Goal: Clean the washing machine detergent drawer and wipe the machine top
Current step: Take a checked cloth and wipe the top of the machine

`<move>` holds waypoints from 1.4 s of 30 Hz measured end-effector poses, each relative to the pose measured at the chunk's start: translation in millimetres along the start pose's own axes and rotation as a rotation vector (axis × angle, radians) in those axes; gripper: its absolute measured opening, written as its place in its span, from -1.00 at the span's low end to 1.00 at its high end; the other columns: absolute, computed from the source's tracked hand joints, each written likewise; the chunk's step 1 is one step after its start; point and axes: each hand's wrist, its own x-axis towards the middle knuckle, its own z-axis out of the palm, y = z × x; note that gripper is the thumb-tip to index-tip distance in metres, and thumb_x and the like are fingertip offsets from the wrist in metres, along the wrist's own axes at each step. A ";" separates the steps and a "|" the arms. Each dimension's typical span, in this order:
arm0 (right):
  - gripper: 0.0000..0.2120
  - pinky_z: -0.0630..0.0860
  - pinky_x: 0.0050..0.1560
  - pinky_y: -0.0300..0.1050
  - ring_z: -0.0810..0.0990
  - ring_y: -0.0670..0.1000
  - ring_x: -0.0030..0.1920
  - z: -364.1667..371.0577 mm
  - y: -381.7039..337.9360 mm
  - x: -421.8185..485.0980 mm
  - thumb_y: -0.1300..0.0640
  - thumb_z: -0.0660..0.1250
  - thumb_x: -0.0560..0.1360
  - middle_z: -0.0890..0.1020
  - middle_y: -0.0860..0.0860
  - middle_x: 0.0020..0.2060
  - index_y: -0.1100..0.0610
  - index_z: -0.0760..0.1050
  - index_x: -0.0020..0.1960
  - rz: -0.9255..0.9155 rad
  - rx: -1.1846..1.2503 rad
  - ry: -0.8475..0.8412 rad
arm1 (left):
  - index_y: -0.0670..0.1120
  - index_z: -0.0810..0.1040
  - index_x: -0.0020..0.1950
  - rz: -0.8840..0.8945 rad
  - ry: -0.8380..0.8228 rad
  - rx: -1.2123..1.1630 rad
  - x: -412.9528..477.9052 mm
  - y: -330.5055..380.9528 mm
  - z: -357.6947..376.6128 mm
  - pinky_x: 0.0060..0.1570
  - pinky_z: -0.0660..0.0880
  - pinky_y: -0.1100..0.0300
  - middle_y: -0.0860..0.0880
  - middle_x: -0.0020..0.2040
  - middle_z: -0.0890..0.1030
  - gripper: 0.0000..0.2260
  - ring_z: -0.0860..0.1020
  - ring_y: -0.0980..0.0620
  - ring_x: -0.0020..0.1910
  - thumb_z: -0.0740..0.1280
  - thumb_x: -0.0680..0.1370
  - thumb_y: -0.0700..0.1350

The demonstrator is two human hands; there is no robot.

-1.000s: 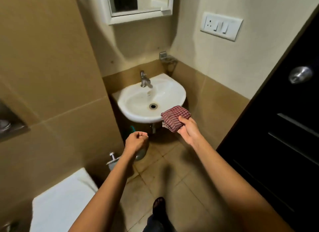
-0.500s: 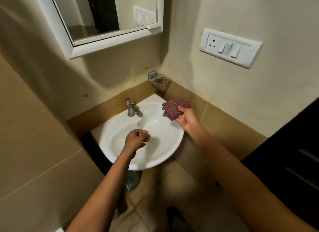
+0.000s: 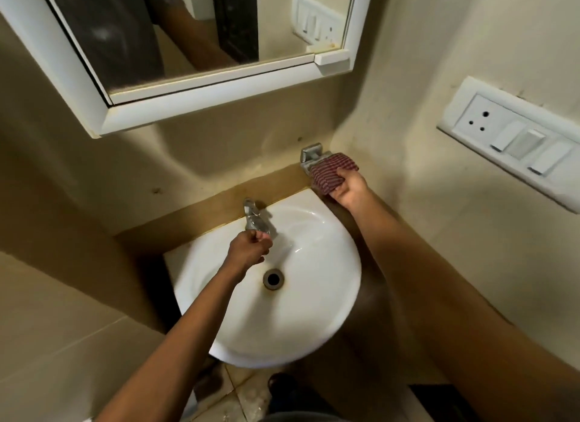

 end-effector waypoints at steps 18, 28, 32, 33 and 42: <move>-0.44 0.55 0.06 -0.12 0.59 0.14 0.10 -6.6 5.9 83.6 0.01 0.49 0.37 0.59 0.13 0.14 0.26 0.43 0.26 -0.324 -0.778 0.457 | -0.04 0.53 -0.12 -0.061 0.098 -0.054 17.4 -13.5 8.8 -0.04 0.53 0.10 -0.09 -0.04 0.62 -0.92 0.57 0.02 -0.15 0.36 0.54 -0.20; -0.98 0.55 -0.46 -0.27 0.52 -0.02 -0.21 5.3 -13.1 75.6 0.30 0.27 0.56 0.55 0.10 -0.10 0.23 0.46 -0.04 0.066 -0.066 0.053 | -0.05 0.55 -0.09 -0.051 0.148 -0.069 -19.6 -32.2 -14.4 -0.10 0.51 0.16 -0.07 -0.06 0.62 -0.94 0.57 0.03 -0.16 0.34 0.54 -0.21; -0.92 0.57 -0.48 -0.22 0.55 0.02 -0.16 9.3 -9.2 60.2 0.29 0.28 0.56 0.55 0.11 0.00 0.20 0.47 0.05 0.068 -0.225 0.004 | -0.05 0.56 -0.08 -0.056 0.173 -0.047 -29.7 -41.5 -26.6 -0.11 0.51 0.16 -0.05 -0.08 0.61 -0.95 0.57 0.04 -0.16 0.35 0.53 -0.20; -0.86 0.60 -0.45 -0.16 0.56 0.04 -0.14 5.7 -5.8 57.9 0.27 0.26 0.57 0.54 0.12 0.02 0.19 0.44 0.13 0.071 -0.323 -0.001 | -0.06 0.56 -0.07 -0.056 0.178 -0.044 -31.3 -42.7 -28.0 -0.11 0.52 0.16 -0.05 -0.09 0.61 -0.95 0.57 0.04 -0.16 0.35 0.53 -0.20; -0.50 0.61 -0.04 -0.03 0.61 0.13 -0.15 -8.9 16.0 43.3 -0.12 0.02 0.64 0.53 0.19 -0.04 0.26 0.32 0.34 -0.064 -0.714 0.154 | -0.05 0.55 -0.09 -0.030 0.160 -0.050 -40.9 -43.0 -22.0 -0.12 0.52 0.17 -0.04 -0.10 0.60 -0.94 0.57 0.04 -0.17 0.35 0.53 -0.21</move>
